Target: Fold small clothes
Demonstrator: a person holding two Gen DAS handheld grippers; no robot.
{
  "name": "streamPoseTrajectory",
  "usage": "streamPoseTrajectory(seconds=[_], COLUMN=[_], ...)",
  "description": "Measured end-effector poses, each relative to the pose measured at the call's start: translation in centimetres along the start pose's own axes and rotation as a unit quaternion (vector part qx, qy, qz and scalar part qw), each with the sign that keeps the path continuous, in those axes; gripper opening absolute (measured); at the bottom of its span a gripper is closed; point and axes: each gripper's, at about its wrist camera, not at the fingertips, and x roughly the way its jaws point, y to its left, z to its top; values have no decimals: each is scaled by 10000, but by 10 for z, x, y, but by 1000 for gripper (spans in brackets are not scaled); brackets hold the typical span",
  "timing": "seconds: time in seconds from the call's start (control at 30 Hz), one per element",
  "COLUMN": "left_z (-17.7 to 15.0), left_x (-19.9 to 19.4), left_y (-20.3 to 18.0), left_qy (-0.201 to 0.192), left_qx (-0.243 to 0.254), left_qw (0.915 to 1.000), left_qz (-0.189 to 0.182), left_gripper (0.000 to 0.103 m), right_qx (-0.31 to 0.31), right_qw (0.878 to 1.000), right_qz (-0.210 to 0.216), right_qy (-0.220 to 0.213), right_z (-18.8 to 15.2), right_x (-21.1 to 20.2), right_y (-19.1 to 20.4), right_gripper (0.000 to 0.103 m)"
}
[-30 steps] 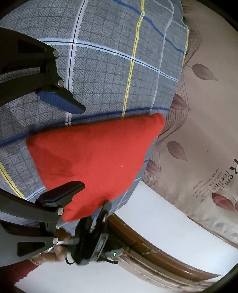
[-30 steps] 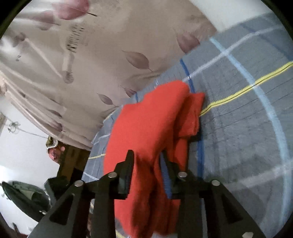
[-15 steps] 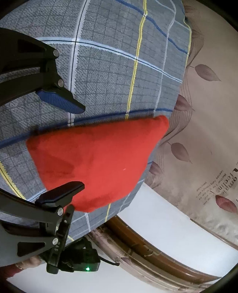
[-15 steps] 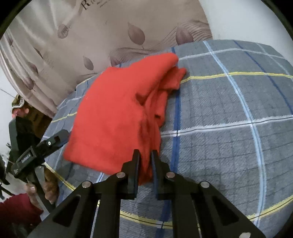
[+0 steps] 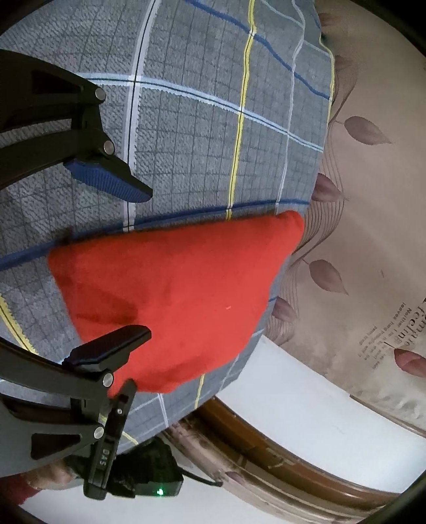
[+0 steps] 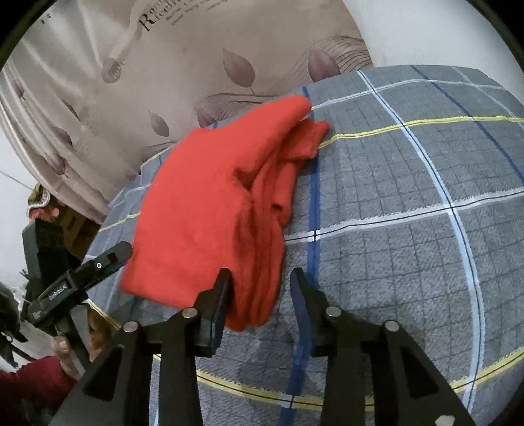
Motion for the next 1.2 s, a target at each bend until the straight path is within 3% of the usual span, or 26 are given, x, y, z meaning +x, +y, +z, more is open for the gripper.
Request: streamPoseTrajectory(seconds=[0.2, 0.43, 0.67, 1.03, 1.2], left_z=[-1, -1, -2, -3, -1], left_x=[-1, 1, 2, 3, 5], left_y=[-5, -7, -9, -7, -14], left_qy=[-13, 39, 38, 64, 75], left_qx=[124, 216, 282, 302, 577], left_qw=[9997, 9989, 9982, 9975, 9947], left_qz=[190, 409, 527, 628, 842], left_gripper=[85, 89, 92, 92, 92], right_qx=[-59, -382, -240, -59, 10], right_qw=[9999, 9989, 9994, 9995, 9993], right_qz=[-94, -252, -165, -69, -78], right_qy=[-35, -60, -185, -311, -378], right_z=[-2, -2, -2, -2, -2], right_x=[1, 2, -3, -7, -9], right_y=[1, 13, 6, 1, -1], right_gripper=[37, 59, 69, 73, 73])
